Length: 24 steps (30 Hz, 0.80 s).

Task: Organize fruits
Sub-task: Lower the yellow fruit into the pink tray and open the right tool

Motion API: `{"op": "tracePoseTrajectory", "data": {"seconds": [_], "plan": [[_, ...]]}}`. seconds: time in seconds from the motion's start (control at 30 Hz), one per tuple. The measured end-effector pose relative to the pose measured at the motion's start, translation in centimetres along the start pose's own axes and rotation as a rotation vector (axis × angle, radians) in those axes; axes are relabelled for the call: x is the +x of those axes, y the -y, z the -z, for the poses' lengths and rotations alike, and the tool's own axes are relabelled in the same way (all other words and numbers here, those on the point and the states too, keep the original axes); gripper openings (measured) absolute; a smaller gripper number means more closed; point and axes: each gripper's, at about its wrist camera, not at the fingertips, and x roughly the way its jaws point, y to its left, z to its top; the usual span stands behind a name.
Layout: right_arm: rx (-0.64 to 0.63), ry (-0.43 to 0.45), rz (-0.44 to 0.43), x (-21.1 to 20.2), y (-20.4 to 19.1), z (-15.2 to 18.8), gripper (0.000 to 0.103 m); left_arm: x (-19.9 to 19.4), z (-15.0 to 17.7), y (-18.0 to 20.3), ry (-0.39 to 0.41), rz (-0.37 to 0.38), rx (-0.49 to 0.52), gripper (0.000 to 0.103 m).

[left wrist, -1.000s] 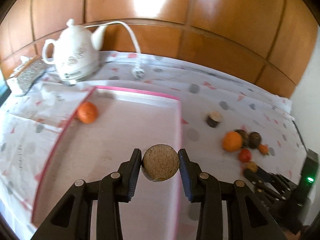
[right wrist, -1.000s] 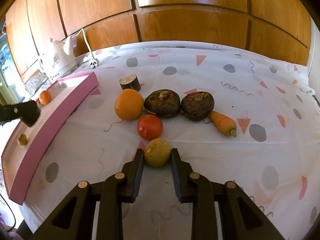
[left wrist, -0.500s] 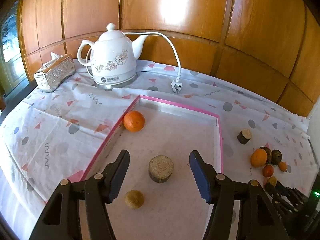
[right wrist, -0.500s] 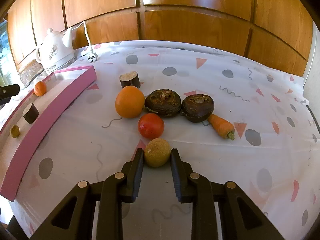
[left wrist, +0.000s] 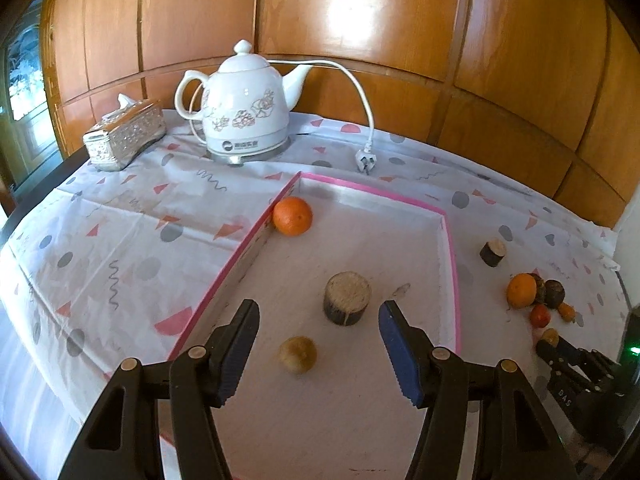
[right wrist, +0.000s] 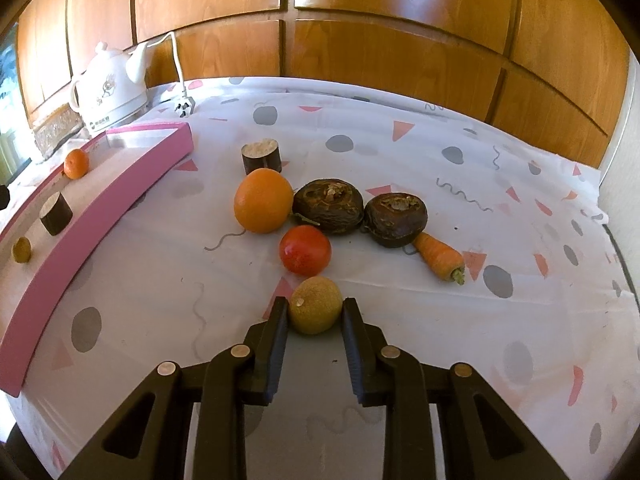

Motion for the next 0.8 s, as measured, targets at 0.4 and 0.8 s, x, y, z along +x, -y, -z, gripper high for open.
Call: {"op": "tracePoseTrajectory", "data": {"seconds": [0.4, 0.8], "plan": [[0.005, 0.022, -0.186, -3.2, -2.9, -1.7, 0.026, 0.4, 0.6, -3.3, -0.019, -0.033, -0.06, 0.063], [-0.171, 0.024, -0.427, -4.2, -13.7, -5.9, 0.027, -0.3, 0.4, -4.8, -0.002, -0.048, -0.089, 0.063]]}}
